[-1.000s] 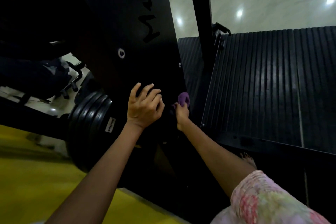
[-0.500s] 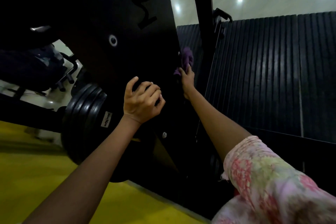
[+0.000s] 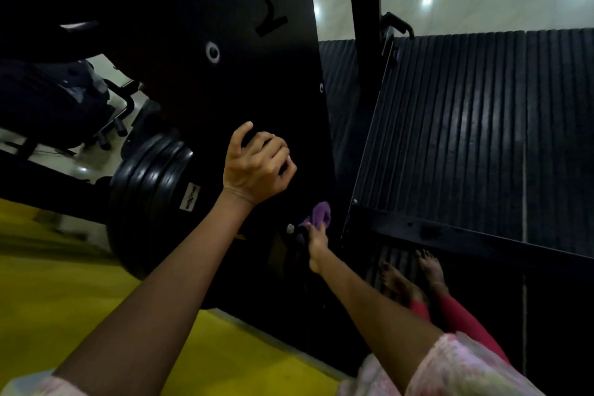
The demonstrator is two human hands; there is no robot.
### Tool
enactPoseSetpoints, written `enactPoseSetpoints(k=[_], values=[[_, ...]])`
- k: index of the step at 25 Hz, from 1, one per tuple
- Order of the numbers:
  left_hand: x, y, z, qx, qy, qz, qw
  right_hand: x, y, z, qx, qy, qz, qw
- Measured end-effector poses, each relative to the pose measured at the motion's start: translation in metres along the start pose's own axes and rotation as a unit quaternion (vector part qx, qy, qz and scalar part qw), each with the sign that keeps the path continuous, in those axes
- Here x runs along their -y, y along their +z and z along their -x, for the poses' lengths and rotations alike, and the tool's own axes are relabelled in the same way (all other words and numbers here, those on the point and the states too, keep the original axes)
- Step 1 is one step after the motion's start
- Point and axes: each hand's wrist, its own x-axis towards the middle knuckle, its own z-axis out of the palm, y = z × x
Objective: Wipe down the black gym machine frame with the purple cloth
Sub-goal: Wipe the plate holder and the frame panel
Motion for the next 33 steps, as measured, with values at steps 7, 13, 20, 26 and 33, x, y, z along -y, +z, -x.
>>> enactPoseSetpoints(k=[7,13,20,26,33], values=[[-0.001,-0.003,0.000,0.037,0.010,-0.012,0.999,0.044,0.019,0.058,0.030,-0.127,-0.024,0.991],[-0.004,-0.006,-0.002,0.031,-0.004,-0.013,0.999,0.027,0.019,0.088,0.014,-0.227,0.139,0.964],[-0.016,-0.016,-0.007,0.141,-0.041,-0.002,0.989,0.025,0.017,0.075,0.025,-0.127,0.086,0.988],[-0.036,-0.012,-0.048,0.427,-0.016,-0.056,0.902,0.056,0.020,0.096,0.019,-0.249,0.140,0.958],[-0.031,0.074,-0.113,0.509,0.064,-0.144,0.846,0.043,0.000,0.036,0.056,-0.204,0.127,0.969]])
